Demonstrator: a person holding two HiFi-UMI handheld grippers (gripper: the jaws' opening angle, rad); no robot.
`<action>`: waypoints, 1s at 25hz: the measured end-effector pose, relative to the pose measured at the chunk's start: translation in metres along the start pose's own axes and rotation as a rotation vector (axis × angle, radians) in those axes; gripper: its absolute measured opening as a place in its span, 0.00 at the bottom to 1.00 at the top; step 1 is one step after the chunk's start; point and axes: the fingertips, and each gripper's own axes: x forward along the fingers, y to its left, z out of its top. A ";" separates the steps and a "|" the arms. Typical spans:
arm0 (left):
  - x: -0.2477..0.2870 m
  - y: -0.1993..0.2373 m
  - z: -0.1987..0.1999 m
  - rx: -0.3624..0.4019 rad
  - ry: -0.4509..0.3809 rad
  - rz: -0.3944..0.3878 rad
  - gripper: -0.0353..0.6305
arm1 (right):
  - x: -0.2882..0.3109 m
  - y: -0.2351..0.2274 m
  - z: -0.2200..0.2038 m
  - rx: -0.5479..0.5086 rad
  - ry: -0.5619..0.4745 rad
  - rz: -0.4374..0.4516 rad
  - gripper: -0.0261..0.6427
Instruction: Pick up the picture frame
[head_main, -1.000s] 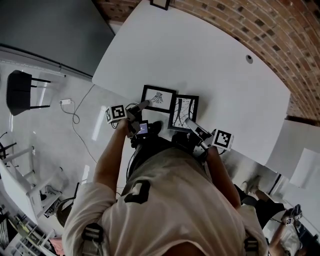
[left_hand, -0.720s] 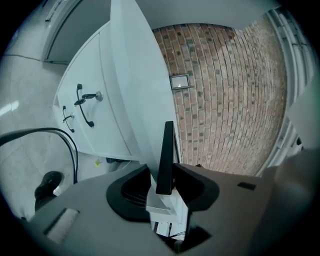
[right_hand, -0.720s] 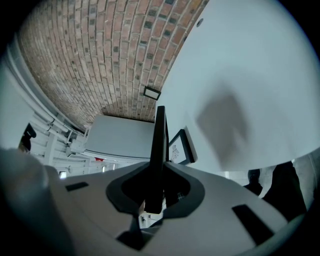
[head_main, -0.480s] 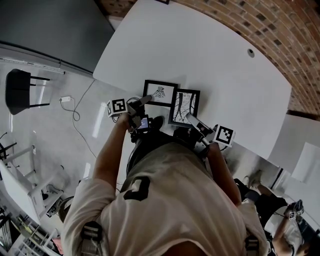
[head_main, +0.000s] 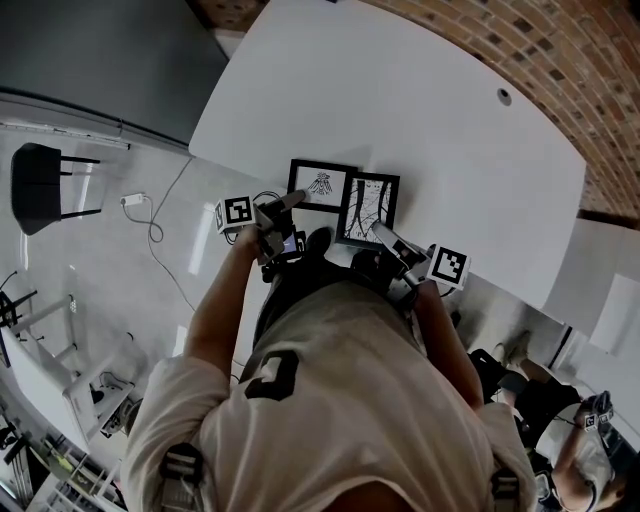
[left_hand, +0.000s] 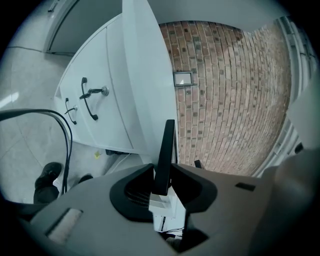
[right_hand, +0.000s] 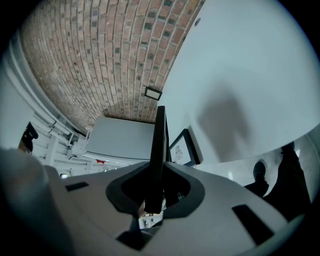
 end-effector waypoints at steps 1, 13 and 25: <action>0.000 0.000 0.000 -0.006 0.000 0.004 0.20 | 0.001 0.001 -0.001 0.003 -0.002 0.002 0.10; -0.010 0.001 -0.006 -0.039 0.000 0.036 0.16 | 0.003 0.004 -0.003 0.022 -0.033 0.001 0.10; -0.037 -0.039 -0.012 0.013 -0.054 -0.062 0.13 | -0.014 0.008 -0.013 -0.018 -0.077 0.019 0.10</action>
